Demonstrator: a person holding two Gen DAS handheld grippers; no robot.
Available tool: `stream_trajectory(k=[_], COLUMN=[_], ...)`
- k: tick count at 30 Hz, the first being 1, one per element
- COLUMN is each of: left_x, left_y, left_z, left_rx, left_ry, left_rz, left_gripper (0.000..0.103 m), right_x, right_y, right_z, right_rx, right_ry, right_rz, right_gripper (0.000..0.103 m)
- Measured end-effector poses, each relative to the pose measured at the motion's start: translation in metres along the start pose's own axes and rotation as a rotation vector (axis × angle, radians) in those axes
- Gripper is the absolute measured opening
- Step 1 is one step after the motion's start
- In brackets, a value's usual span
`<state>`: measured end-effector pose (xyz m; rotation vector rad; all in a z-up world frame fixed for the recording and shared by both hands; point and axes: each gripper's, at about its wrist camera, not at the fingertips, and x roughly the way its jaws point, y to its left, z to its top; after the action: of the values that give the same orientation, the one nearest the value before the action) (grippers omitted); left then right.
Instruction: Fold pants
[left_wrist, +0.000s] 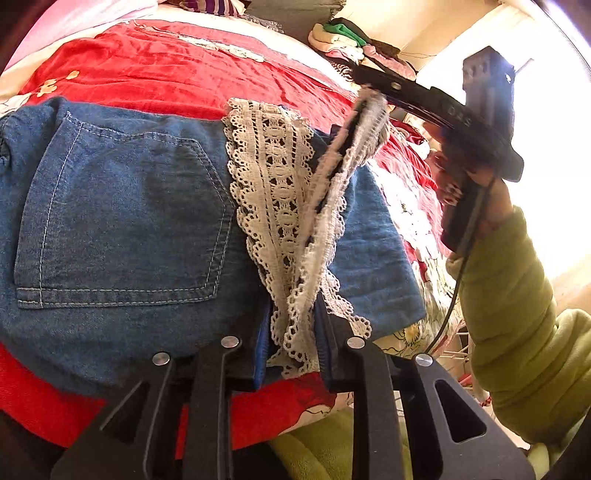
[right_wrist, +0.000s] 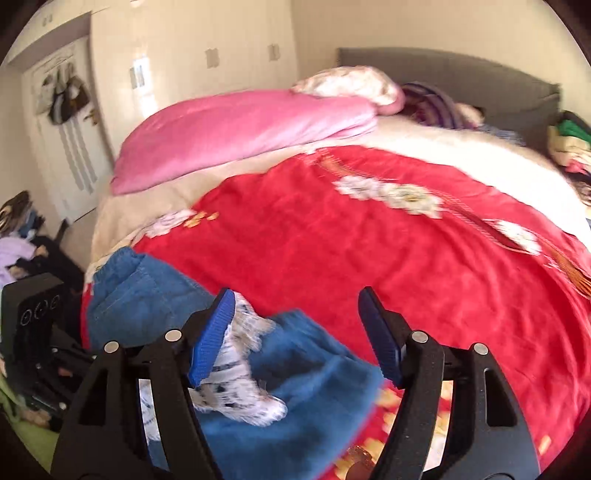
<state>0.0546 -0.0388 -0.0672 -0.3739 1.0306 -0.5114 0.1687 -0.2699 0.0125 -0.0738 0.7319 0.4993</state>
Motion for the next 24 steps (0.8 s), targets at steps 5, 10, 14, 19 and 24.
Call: stream_trajectory(k=[5,10,14,19,24], left_x=[0.000,-0.001,-0.002,-0.002,-0.007], left_y=[-0.003,-0.004,-0.004,-0.002,0.002], left_z=[-0.004,-0.004,-0.004,-0.005,-0.007], left_rx=[-0.005,-0.009,-0.006,-0.014,-0.028], left_ry=[0.004,0.008,0.009,0.006,0.000], left_rz=[0.017,0.020,0.021,0.018,0.002], left_gripper=[0.020,0.020,0.020,0.022,0.027], right_x=[-0.016,-0.005,0.020,0.075,0.064], right_y=[-0.008,0.013,0.035,0.039,0.021], right_z=[-0.003,-0.012,-0.021,-0.036,-0.039], right_rx=[0.055,-0.029,-0.108,-0.157,-0.020], right_ry=[-0.082,0.027,0.139,0.334,0.270], right_rz=[0.013,0.037,0.058,-0.114,-0.063], right_gripper=[0.064,0.054,0.038,0.037,0.039])
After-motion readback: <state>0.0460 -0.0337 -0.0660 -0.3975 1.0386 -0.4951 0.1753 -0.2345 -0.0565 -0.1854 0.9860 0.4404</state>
